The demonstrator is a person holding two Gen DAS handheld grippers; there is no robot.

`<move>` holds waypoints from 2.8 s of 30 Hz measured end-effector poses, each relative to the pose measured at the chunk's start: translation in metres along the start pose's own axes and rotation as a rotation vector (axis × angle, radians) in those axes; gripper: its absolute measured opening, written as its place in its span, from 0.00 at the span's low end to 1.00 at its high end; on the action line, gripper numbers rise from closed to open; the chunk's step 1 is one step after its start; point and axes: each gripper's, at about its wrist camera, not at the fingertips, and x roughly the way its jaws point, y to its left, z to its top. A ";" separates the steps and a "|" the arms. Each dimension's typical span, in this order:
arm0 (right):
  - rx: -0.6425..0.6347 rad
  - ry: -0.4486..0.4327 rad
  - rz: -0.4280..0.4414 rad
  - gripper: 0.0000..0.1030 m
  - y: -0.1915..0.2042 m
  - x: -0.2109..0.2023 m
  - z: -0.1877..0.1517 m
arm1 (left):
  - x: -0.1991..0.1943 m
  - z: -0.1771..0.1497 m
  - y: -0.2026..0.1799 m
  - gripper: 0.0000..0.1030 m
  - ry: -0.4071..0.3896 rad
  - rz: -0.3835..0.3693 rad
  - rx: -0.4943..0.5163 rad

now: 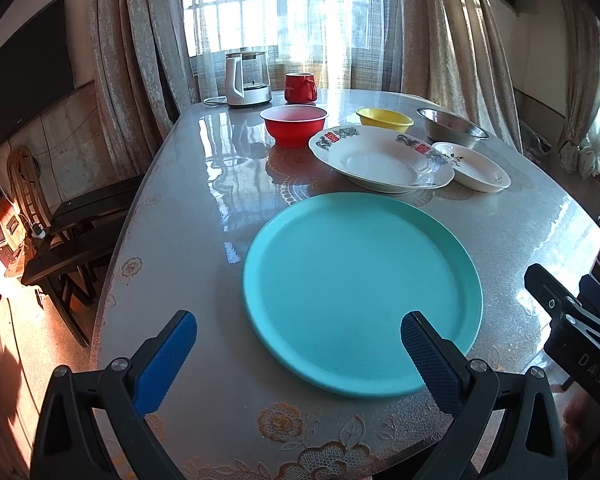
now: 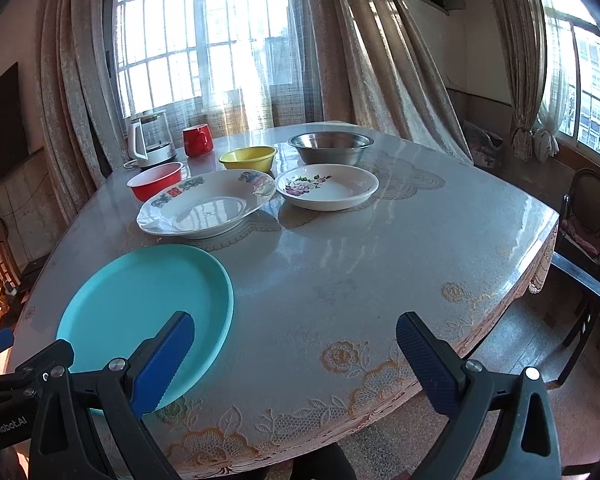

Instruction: Organize plates and bowls

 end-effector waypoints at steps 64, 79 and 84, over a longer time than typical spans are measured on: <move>0.129 0.167 0.284 0.10 -0.065 0.068 0.020 | 0.067 0.024 -0.025 0.23 0.113 -0.232 0.045; 0.237 0.167 0.182 0.13 -0.123 0.094 0.034 | 0.083 0.043 -0.089 0.23 0.135 -0.293 0.125; 0.264 0.164 0.172 0.12 -0.133 0.100 0.033 | 0.087 0.046 -0.099 0.23 0.122 -0.278 0.143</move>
